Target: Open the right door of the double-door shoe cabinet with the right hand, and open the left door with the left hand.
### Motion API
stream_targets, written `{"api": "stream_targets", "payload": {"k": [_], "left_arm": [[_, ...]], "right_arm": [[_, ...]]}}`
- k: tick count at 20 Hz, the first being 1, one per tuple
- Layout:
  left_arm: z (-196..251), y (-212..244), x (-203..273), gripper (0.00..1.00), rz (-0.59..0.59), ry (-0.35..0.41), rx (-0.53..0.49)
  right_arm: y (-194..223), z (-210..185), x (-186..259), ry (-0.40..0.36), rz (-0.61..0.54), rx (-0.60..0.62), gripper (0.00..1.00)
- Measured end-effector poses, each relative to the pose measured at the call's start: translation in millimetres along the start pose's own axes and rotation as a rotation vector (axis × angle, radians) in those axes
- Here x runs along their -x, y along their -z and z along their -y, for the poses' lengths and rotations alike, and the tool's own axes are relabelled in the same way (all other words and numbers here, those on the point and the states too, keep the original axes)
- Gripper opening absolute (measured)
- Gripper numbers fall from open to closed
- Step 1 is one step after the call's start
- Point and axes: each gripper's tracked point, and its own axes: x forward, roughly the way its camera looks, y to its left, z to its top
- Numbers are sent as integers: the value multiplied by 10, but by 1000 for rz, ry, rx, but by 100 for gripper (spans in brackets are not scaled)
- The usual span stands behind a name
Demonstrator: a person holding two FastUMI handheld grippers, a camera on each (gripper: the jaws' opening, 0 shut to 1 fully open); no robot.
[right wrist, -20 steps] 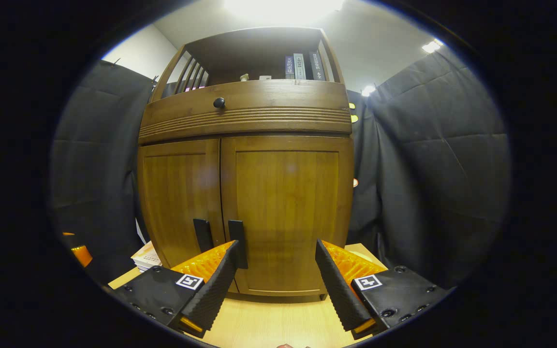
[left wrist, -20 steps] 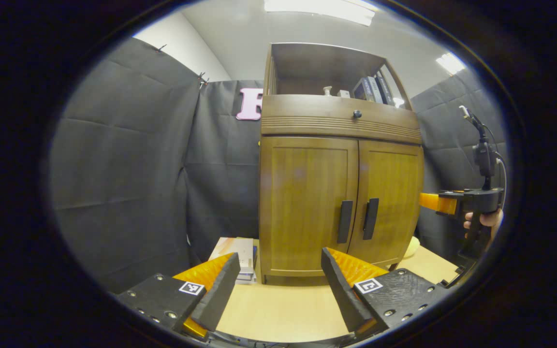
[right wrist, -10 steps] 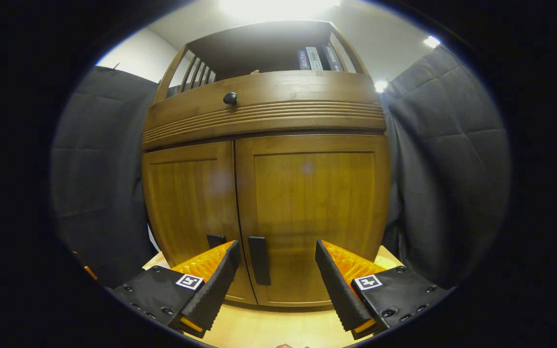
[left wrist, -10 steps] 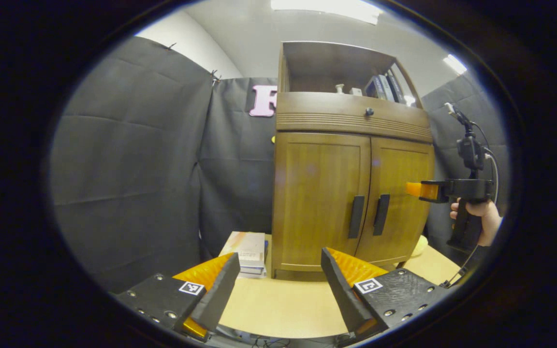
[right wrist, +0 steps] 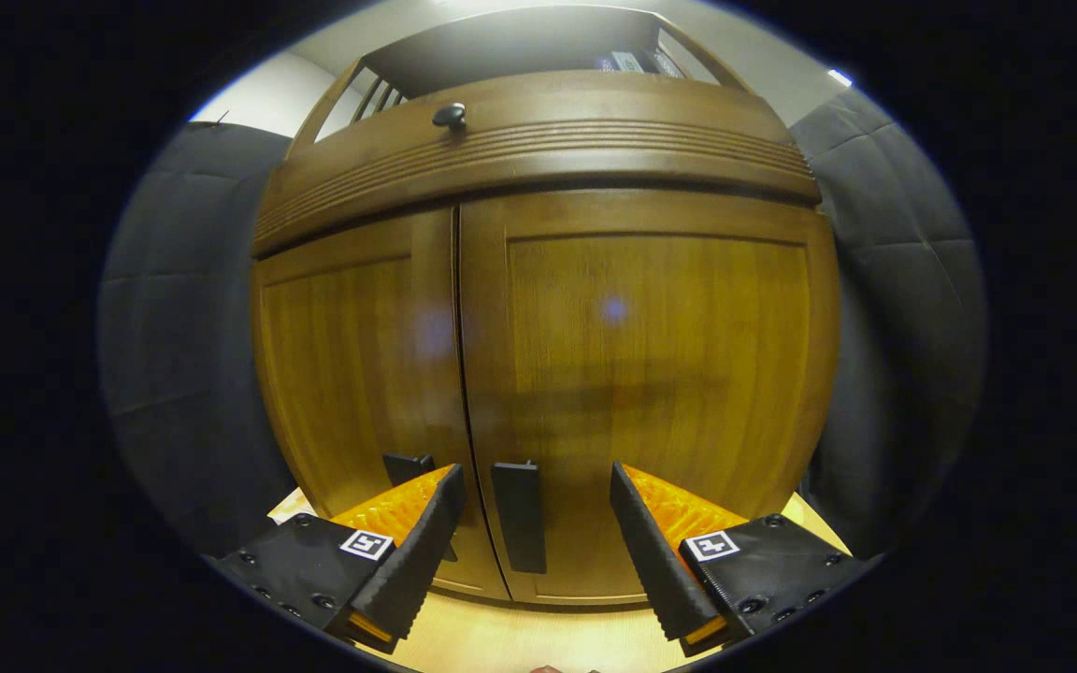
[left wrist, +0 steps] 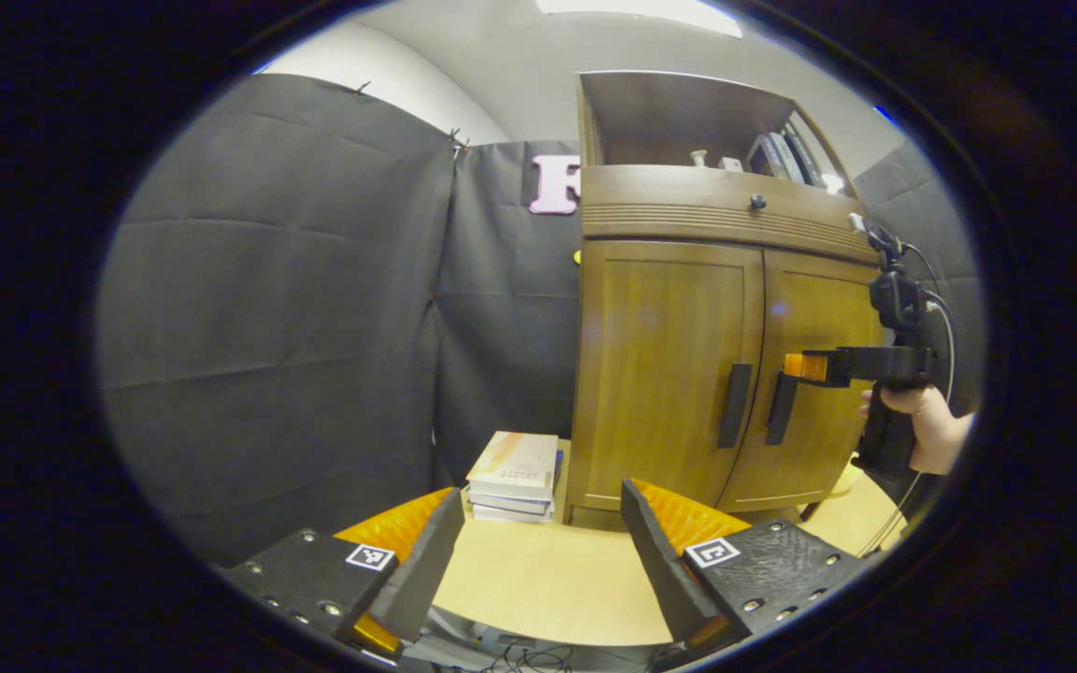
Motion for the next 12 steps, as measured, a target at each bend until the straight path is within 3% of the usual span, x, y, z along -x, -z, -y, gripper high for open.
{"api": "stream_targets", "payload": {"k": [7, 11, 12], "left_arm": [[-69, 55, 11, 98, -20, -60, 9], [-80, 77, 3, 96, -34, -72, 11], [-81, 78, -4, 98, -35, -74, 12]], "right_arm": [[239, -23, -392, -9, -67, 9, 98], [298, -15, -477, 7, -68, 17, 89], [285, -43, -481, -5, -66, 28, 79]]}}
